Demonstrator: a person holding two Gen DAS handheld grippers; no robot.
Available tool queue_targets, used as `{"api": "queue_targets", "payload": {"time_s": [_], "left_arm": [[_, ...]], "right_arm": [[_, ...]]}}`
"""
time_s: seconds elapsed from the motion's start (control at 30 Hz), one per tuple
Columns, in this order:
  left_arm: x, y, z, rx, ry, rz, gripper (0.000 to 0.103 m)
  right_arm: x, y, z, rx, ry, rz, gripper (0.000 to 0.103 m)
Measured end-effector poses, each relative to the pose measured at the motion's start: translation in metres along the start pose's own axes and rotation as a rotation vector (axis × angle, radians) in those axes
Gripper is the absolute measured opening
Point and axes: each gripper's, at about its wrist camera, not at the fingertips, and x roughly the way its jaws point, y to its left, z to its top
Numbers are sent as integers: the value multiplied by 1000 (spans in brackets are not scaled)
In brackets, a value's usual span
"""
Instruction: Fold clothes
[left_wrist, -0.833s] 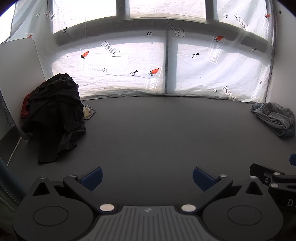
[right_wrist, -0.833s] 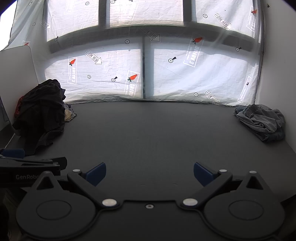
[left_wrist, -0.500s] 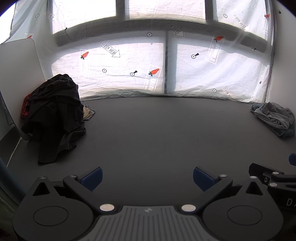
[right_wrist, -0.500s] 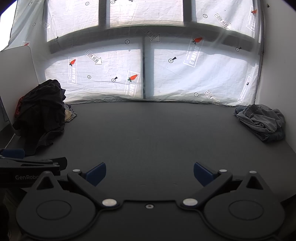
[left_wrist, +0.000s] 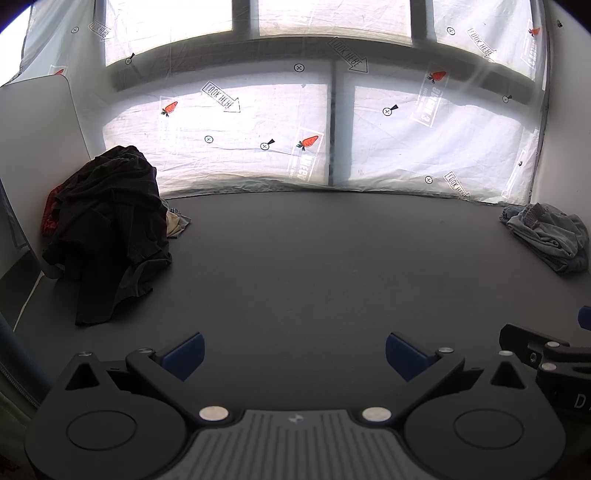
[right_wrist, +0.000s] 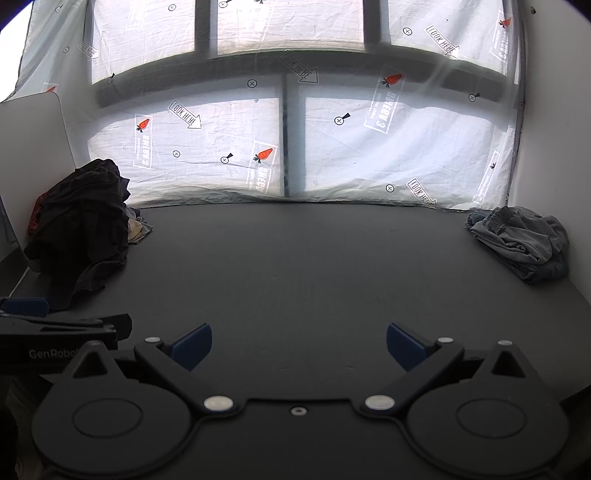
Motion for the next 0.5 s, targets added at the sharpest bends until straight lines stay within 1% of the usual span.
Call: {"api": "queue_targets", "payload": {"time_s": [0.5], "left_arm": [[2, -5, -1, 5, 7, -5, 103]], "right_arm": [[0, 0, 1, -2, 5, -1, 102]]}}
